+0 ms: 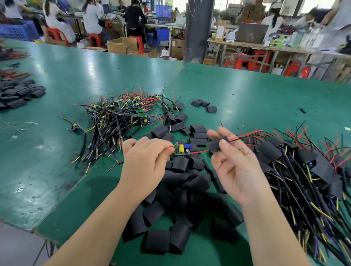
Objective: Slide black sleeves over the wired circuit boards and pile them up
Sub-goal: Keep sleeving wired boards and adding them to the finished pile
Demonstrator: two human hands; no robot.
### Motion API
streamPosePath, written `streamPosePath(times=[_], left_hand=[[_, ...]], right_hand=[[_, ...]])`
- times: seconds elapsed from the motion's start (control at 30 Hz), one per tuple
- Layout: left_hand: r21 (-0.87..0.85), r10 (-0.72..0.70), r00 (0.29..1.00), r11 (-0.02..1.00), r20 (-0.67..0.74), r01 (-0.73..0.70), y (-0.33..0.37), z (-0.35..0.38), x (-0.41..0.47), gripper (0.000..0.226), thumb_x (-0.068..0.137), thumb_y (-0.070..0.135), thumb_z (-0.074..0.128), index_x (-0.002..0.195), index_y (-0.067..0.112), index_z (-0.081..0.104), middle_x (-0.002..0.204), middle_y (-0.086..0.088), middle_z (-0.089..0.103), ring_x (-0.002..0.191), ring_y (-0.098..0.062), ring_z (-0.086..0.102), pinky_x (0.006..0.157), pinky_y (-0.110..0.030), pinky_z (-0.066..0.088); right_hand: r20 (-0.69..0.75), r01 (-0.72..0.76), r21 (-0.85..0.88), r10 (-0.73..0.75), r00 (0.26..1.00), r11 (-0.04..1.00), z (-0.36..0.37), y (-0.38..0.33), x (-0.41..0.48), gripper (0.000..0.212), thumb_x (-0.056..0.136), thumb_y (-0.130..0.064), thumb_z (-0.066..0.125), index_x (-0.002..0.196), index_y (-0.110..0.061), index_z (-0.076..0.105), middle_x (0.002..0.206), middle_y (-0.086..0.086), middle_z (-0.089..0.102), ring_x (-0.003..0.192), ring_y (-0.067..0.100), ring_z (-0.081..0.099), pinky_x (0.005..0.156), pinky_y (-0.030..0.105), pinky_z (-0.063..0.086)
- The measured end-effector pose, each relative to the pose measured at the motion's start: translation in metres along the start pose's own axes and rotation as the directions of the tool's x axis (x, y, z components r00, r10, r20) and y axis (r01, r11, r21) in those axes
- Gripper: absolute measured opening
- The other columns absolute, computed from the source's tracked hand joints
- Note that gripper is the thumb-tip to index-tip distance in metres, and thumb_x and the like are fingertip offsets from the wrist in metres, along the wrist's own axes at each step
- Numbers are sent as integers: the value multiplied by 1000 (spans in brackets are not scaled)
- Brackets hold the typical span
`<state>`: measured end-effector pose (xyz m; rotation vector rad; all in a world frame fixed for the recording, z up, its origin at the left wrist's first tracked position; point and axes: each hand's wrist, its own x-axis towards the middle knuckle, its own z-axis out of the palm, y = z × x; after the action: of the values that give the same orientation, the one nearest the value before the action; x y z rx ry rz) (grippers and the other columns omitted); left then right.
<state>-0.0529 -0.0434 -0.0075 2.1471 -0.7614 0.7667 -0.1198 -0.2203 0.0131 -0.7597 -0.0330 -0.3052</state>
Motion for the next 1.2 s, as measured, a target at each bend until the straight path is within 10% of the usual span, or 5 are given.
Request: streamPosePath(times=[0.53,1.2], left_hand=[[-213,-158,987,965,5,155,18,12,-10,18,92,20,51,86,16,67,68,11,61,66,-19,58,81,-36,28],[-305,-192,981,936,-24,176,13,9,-16,14,94,23,48,88,33,57,68,19,59,73,-6,56,89,-24,25]], right_hand=[[38,106,-505,-101,994,857,-4,13,0,29,67,-14,70,96,-12,66,84,3,75,63,14,66,63,21,51],[114,152,-618,-104,988,771,-8,13,-1,32,61,-18,80,91,-19,72,84,6,76,80,22,73,66,21,53]])
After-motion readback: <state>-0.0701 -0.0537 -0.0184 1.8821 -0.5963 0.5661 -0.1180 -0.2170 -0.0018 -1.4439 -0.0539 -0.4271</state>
